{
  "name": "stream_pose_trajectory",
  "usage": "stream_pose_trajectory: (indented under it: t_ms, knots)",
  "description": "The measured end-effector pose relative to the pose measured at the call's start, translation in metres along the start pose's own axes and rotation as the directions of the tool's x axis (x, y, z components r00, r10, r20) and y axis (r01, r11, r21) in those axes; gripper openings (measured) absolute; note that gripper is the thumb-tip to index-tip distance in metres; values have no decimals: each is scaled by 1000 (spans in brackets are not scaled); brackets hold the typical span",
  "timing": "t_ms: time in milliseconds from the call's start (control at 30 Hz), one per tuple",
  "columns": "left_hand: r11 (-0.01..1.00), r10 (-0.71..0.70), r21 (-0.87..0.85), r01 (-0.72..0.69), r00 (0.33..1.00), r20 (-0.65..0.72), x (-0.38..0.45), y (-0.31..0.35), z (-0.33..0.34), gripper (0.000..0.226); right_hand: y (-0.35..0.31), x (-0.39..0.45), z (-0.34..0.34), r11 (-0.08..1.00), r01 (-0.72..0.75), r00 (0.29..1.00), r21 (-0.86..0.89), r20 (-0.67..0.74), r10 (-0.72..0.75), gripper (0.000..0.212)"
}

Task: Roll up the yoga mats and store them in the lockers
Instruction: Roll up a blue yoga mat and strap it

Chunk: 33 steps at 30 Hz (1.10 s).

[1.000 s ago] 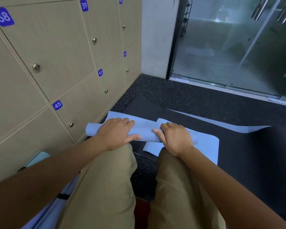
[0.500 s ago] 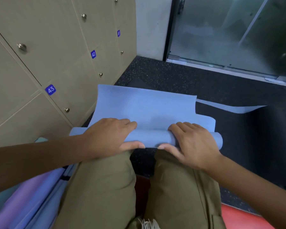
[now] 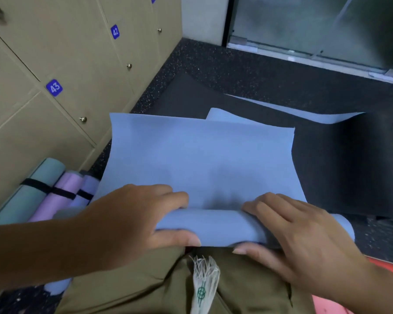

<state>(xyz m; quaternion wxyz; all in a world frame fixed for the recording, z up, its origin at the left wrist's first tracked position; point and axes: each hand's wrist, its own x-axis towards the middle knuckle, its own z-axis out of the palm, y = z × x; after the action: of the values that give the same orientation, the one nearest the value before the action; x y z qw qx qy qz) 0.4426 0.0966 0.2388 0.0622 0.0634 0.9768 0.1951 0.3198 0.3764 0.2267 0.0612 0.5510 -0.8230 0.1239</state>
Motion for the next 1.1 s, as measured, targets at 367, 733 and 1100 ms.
stream_pose_trajectory:
  t_ms: [367,733,1100]
  knots:
    - [960,-65,-252,119,975,214,-14,8,23,75,-14,-13,-1,993,20,987,117,158,-38,49]
    - [979,174,-104,-178,984,-48,-20,12,23,64,-2,4,-8,898,-246,892,365,448,63,62]
    - [943,51,-333,18,979,197,4,-4,13,42,-13,1,6,982,-25,999,186,-41,33,38]
